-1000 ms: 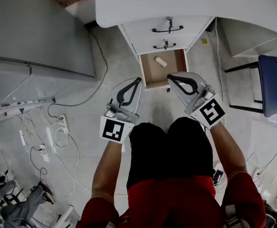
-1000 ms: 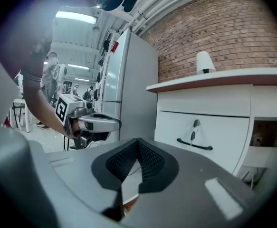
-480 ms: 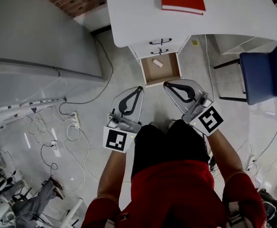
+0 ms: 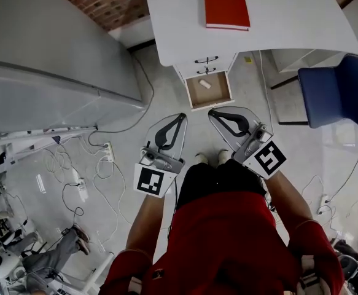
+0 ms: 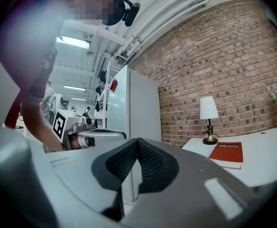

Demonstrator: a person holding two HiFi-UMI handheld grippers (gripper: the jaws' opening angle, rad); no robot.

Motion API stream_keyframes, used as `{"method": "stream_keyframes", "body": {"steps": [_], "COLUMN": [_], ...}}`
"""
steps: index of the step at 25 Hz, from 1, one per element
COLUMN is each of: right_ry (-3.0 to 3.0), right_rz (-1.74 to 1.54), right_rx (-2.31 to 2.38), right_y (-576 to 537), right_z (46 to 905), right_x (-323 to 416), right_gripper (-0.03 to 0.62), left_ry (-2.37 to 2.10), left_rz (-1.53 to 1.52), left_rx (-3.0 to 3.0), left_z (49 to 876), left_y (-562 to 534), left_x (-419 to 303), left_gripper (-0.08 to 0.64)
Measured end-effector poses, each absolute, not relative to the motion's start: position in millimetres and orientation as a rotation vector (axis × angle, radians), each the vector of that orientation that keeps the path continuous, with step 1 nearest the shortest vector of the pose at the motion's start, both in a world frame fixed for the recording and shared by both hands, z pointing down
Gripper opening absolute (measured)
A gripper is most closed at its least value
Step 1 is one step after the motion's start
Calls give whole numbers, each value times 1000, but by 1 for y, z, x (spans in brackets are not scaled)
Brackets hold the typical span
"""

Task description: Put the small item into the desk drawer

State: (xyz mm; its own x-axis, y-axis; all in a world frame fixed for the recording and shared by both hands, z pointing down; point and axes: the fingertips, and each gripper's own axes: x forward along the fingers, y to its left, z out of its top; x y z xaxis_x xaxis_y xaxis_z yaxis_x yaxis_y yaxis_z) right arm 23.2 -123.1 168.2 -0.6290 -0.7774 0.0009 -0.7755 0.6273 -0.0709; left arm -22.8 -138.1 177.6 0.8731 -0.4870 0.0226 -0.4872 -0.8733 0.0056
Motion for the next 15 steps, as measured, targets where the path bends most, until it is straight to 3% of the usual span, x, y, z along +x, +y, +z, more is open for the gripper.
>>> {"method": "stream_keyframes", "body": {"steps": [15], "right_ry": [2764], "right_rz": [-96], "right_rx": [-1335], "right_y": [-55], "right_z": [115], "right_x": [42], "right_gripper": [11], "left_ry": [-717], "left_rz": [-21], "left_rx": [3059], "left_z": [117], "left_y": [-79], "left_x": [1], "left_gripper": [5]}}
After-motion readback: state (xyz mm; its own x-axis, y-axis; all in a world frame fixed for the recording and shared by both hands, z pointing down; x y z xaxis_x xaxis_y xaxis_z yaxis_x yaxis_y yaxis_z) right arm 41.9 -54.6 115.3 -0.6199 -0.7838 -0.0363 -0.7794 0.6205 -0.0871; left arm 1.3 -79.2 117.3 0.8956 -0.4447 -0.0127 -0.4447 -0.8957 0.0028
